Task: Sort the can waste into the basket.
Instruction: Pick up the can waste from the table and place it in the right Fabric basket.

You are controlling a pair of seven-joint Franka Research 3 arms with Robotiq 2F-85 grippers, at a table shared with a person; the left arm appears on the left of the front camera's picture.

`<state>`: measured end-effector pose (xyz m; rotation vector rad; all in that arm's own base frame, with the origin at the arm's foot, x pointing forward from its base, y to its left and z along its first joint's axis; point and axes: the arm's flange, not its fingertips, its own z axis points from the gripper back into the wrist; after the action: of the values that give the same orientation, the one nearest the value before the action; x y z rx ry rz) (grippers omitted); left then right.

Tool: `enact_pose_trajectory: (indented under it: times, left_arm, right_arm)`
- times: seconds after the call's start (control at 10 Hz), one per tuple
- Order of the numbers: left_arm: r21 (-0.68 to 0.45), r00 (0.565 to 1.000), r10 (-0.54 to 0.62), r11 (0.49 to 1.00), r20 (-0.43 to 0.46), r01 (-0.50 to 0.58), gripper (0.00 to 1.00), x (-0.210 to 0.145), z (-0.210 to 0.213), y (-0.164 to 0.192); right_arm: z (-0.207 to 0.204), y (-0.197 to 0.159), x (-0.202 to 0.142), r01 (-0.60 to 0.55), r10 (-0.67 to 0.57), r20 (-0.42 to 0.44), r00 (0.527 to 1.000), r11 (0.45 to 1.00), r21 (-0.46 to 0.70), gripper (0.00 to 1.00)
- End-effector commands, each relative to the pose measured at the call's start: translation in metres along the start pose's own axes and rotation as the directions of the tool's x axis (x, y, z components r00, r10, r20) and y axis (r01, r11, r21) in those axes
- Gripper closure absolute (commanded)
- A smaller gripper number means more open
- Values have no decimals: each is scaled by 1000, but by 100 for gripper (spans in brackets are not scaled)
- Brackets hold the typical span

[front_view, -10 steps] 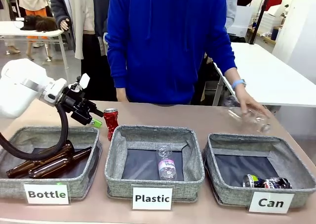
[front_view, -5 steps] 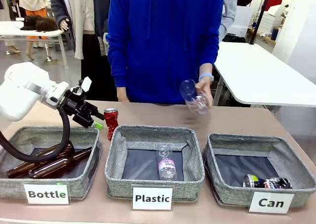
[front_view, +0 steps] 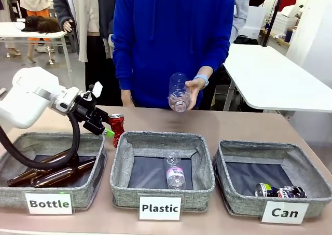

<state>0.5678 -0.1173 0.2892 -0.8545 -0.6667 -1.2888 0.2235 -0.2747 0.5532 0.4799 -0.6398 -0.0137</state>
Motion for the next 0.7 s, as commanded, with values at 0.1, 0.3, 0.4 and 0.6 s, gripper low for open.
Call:
enact_pose_trajectory:
  times: [0.1,0.3,0.4,0.6]
  left_arm:
    - [3,999,6,1000,48,-6,0,2,-11,2]
    - [-11,998,18,1000,62,-18,0,1,-13,1]
    - [-10,998,16,1000,60,-15,0,2,-13,2]
    - [10,998,1,1000,58,-2,0,3,-12,4]
  right_arm:
    - [2,2,2,22,-22,1,1000,999,-24,0]
    - [2,2,2,22,-22,1,1000,999,-24,0]
    - [2,2,2,22,-22,1,1000,999,-24,0]
    - [2,2,2,22,-22,1,1000,999,-24,0]
